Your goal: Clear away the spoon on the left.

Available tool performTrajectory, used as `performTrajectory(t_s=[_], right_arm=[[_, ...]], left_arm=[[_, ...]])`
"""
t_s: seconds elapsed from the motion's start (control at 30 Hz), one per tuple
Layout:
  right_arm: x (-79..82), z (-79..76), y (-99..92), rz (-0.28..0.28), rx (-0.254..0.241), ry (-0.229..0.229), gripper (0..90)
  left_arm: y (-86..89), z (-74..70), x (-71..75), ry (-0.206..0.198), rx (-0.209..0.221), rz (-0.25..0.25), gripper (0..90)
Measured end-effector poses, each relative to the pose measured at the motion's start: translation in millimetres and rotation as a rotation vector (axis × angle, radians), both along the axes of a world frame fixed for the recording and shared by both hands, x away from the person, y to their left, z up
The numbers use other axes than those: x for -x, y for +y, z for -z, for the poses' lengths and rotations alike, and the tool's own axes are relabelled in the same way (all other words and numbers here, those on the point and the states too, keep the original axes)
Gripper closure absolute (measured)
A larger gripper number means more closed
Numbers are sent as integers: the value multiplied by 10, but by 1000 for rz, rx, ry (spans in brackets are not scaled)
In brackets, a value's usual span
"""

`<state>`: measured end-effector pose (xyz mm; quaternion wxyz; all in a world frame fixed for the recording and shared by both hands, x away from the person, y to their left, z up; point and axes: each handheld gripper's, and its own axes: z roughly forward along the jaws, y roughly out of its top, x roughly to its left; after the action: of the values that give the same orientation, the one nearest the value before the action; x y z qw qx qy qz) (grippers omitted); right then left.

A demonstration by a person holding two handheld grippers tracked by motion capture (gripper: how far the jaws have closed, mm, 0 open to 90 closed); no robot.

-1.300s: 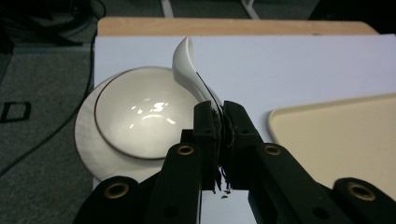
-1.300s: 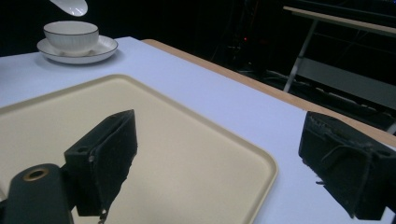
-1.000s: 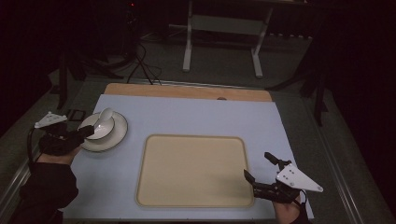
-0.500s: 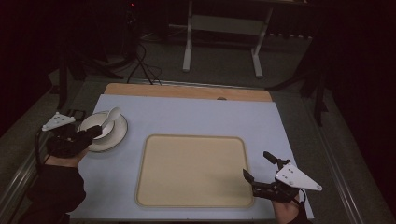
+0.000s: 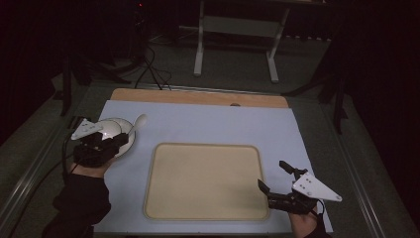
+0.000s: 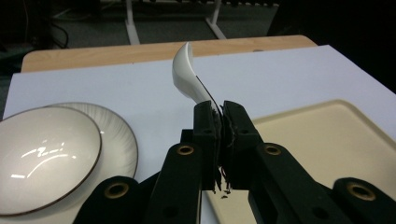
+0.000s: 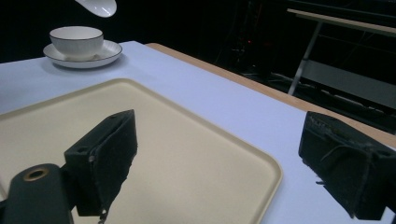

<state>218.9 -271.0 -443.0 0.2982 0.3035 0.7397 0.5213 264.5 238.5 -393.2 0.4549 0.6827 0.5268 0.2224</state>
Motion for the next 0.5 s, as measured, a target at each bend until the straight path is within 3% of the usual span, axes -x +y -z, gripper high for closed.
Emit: performTrajectory(t_s=[0.07, 0.5], right_arm=[[-4, 1, 5, 0, -2, 3, 114], [-22, 6, 11, -2, -7, 8, 114]], left_arm=[[-34, -12, 7, -13, 28, -4, 859], [-355, -37, 17, -17, 63, 1, 859]])
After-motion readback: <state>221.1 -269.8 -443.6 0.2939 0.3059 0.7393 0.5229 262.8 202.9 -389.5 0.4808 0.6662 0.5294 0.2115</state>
